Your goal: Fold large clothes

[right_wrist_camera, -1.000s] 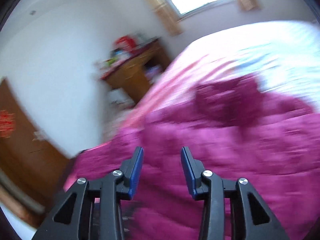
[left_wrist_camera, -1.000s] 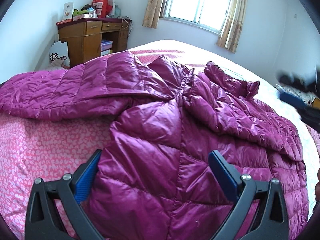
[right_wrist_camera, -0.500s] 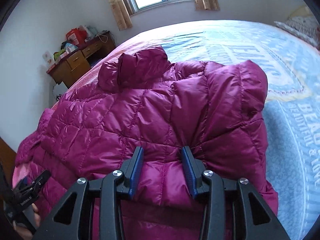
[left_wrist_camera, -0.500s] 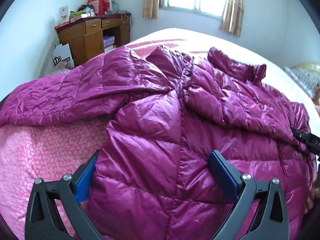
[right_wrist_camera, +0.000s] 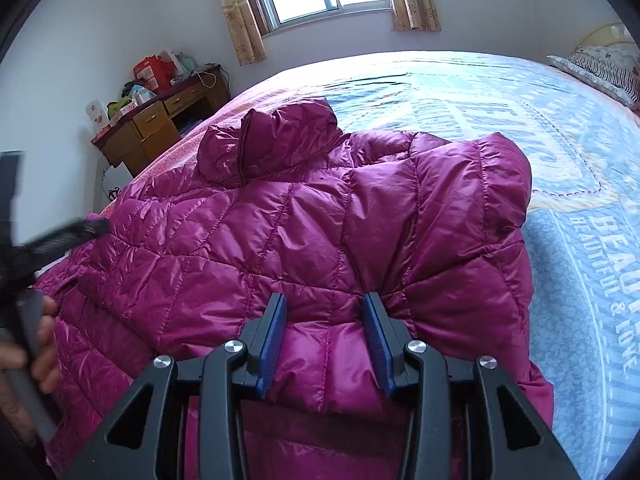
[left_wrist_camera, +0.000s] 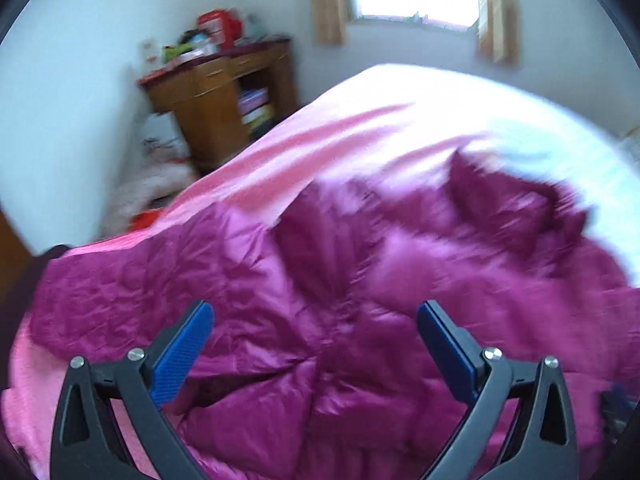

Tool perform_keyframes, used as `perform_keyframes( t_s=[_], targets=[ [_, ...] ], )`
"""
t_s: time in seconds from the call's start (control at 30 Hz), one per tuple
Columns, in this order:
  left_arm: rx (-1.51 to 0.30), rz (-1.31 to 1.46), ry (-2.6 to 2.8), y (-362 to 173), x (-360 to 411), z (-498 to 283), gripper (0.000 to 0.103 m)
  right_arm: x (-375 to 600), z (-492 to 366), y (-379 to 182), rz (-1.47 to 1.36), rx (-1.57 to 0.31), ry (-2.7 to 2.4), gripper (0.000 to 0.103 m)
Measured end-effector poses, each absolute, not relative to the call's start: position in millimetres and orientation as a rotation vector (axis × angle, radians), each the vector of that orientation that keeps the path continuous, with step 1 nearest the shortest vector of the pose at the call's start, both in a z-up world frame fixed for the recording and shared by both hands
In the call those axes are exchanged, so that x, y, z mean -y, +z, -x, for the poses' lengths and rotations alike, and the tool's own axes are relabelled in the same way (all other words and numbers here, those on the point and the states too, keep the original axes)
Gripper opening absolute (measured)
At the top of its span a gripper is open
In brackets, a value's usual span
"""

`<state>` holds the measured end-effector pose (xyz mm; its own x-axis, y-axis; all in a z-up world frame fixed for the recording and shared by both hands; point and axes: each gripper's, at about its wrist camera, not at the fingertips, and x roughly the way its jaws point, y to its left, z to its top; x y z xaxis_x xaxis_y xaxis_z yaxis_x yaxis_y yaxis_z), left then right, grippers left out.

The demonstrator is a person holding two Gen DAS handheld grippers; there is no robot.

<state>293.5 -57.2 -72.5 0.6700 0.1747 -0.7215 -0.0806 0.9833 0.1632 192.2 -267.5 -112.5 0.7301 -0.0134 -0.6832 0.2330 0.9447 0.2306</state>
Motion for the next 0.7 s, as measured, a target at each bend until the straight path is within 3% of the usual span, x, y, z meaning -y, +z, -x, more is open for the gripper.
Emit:
perform_keyframes(
  t_s=[0.33, 0.53, 0.7],
  targets=[
    [-0.85, -0.06, 0.144, -102, 39, -289, 0.103, 272, -192, -112, -0.343, -0.746, -0.134, 0.042],
    [-0.863, -0.027, 0.123, -101, 37, -291, 0.103, 279, -190, -61, -0.245, -0.625, -0.243, 0.042],
    [-0.863, -0.025, 0.121, -101, 36, -293, 0.103, 303, -214, -93, -0.279, -0.772, -0.327, 0.042]
  ],
)
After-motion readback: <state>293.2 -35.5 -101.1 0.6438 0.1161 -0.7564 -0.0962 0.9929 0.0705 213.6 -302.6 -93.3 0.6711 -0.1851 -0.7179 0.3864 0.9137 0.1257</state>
